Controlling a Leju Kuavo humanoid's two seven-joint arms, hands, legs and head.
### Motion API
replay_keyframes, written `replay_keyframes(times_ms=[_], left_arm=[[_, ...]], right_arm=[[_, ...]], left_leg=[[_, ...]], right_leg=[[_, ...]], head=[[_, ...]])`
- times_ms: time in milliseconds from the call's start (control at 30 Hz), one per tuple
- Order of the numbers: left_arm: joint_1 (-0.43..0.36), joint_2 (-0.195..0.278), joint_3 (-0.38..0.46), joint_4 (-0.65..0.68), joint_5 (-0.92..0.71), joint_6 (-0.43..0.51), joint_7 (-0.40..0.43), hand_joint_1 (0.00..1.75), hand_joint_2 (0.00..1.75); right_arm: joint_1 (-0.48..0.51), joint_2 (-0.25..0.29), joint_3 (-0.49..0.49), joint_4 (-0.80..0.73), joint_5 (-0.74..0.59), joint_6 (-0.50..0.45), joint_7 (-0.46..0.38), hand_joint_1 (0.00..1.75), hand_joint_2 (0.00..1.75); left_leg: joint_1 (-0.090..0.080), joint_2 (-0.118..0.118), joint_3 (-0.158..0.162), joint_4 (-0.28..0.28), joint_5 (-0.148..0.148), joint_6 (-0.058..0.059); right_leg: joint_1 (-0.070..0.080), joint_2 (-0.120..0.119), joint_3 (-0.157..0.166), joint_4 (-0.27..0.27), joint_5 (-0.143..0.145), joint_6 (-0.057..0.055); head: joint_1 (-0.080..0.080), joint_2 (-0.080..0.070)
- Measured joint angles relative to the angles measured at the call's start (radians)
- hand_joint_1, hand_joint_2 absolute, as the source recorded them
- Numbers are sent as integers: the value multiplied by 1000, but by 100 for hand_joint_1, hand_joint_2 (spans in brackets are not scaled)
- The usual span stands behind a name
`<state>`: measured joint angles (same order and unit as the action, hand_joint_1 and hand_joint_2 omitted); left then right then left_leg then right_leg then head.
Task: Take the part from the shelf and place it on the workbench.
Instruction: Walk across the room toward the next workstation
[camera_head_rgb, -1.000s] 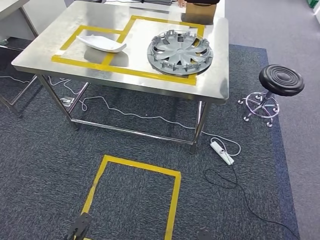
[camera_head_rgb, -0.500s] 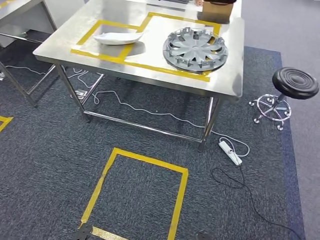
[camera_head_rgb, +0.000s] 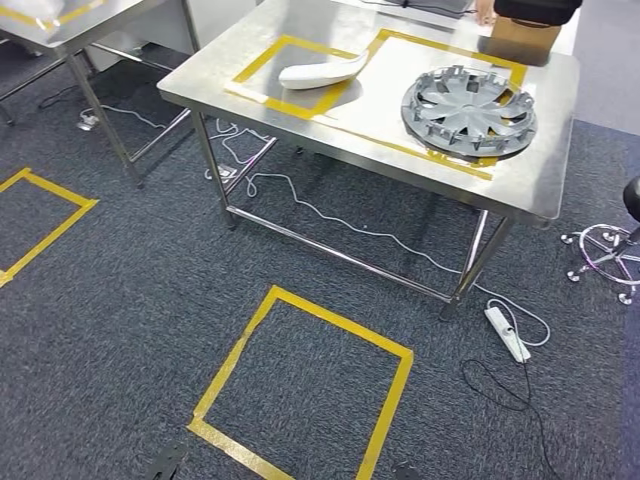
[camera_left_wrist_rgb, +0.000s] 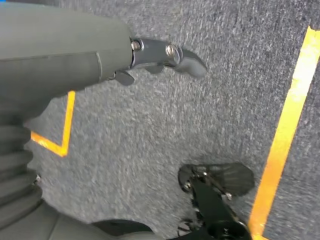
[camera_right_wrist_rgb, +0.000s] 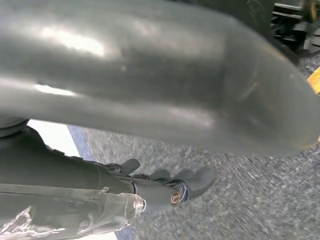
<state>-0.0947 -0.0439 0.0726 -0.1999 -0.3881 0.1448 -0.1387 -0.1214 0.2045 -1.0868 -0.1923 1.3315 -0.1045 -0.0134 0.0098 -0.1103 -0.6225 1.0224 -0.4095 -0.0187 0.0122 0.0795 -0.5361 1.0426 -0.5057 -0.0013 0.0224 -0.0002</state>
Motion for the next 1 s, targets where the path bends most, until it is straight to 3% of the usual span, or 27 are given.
replay_keyframes(times_ms=[67,100,133,200,267,300,333,400,467,500,567,633,700,733,767,800,833,867,933,1000], left_arm=[[5,0,8,0,4,-1,-18,0,175],[8,0,12,0,4,2,-24,0,175],[9,0,14,0,4,5,-28,0,175],[5,0,15,0,1,13,-34,0,175],[2,-2,15,0,-1,21,-40,0,175],[2,-3,16,0,-2,25,-42,0,175],[3,-3,16,0,-4,32,-45,0,175],[1,-5,18,0,-12,44,-50,0,175],[-6,-9,18,0,-20,52,-56,0,175],[-8,-12,18,0,-24,55,-58,0,175],[-8,-15,18,0,-28,56,-60,0,175],[-6,-17,18,0,-23,53,-62,0,175],[-10,-20,19,0,-13,43,-64,0,175],[-13,-22,20,0,-10,37,-65,0,175],[-14,-23,22,0,-7,27,-65,0,131],[-14,-24,25,0,-4,14,-66,0,87],[-13,-24,29,0,0,1,-68,0,44],[-12,-24,33,0,5,-13,-71,0,0],[-14,-23,41,0,11,-31,-77,0,0],[-17,-23,45,0,12,-43,-79,0,0]], right_arm=[[-1,0,0,0,0,-1,0,0,0],[-2,1,0,0,0,-2,0,0,0],[-1,1,0,0,0,-2,-1,0,0],[1,1,0,0,0,-4,-1,0,0],[4,1,0,0,0,-4,0,0,0],[5,1,0,0,0,-4,0,0,0],[4,1,0,0,0,-4,0,0,0],[3,1,0,0,0,-4,1,0,0],[2,1,0,0,1,-4,2,0,0],[1,1,0,0,2,-4,2,0,0],[-1,1,0,0,3,-4,3,0,0],[-1,1,0,0,4,-4,4,0,0],[2,1,0,0,5,-4,4,0,0],[4,1,0,0,6,-3,4,0,0],[6,1,0,0,6,-3,4,0,0],[7,1,0,0,7,-2,4,0,0],[7,1,0,0,7,-2,4,0,0],[7,1,0,0,8,-2,5,0,0],[6,1,0,0,9,-1,5,0,0],[6,2,0,0,10,0,4,0,0]], left_leg=[[5,-13,-7,-6,10,-14],[4,0,-10,-3,7,-19],[2,23,-20,15,-10,-23],[-1,77,-61,111,-77,-31],[1,95,-102,221,-132,-39],[2,97,-103,239,-134,-42],[3,101,-84,221,-120,-44],[3,136,-6,105,-70,-47],[-1,175,52,4,-44,-35],[-4,182,60,-16,-42,-26],[-6,163,56,-21,-38,-7],[-4,143,51,-23,-30,7],[-1,120,43,-24,-22,18],[-1,108,38,-24,-19,21],[-1,94,33,-24,-15,22],[-1,81,29,-24,-12,21],[0,67,25,-24,-8,19],[1,52,23,-24,-5,16],[3,25,19,-22,1,6],[4,2,11,-21,10,-6]], right_leg=[[1,-17,3,-13,10,4],[-1,-27,5,-21,18,2],[-3,-39,7,-29,26,-1],[-4,-69,3,-37,36,-6],[-3,-102,-4,-36,40,-7],[-3,-117,-8,-36,42,-7],[-4,-131,-11,-35,43,-6],[-3,-157,-15,-30,44,-1],[3,-179,-20,-20,40,8],[7,-189,-20,-18,39,13],[7,-206,-19,-17,38,20],[1,-173,-28,10,13,31],[-4,-113,-68,109,-52,41],[-5,-96,-96,177,-88,43],[-6,-87,-121,234,-112,43],[-6,-83,-133,264,-118,43],[-6,-81,-126,255,-104,42],[-8,-75,-101,209,-75,41],[-15,-33,-29,72,-14,40],[-19,5,7,-5,5,38]], head=[[0,0],[-1,0],[-4,0],[-8,0],[-10,0],[-10,0],[-10,0],[-10,0],[-10,0],[-9,0],[-6,0],[-5,0],[-2,0],[-1,0],[0,0],[0,0],[0,0],[0,0],[0,0],[1,0]])
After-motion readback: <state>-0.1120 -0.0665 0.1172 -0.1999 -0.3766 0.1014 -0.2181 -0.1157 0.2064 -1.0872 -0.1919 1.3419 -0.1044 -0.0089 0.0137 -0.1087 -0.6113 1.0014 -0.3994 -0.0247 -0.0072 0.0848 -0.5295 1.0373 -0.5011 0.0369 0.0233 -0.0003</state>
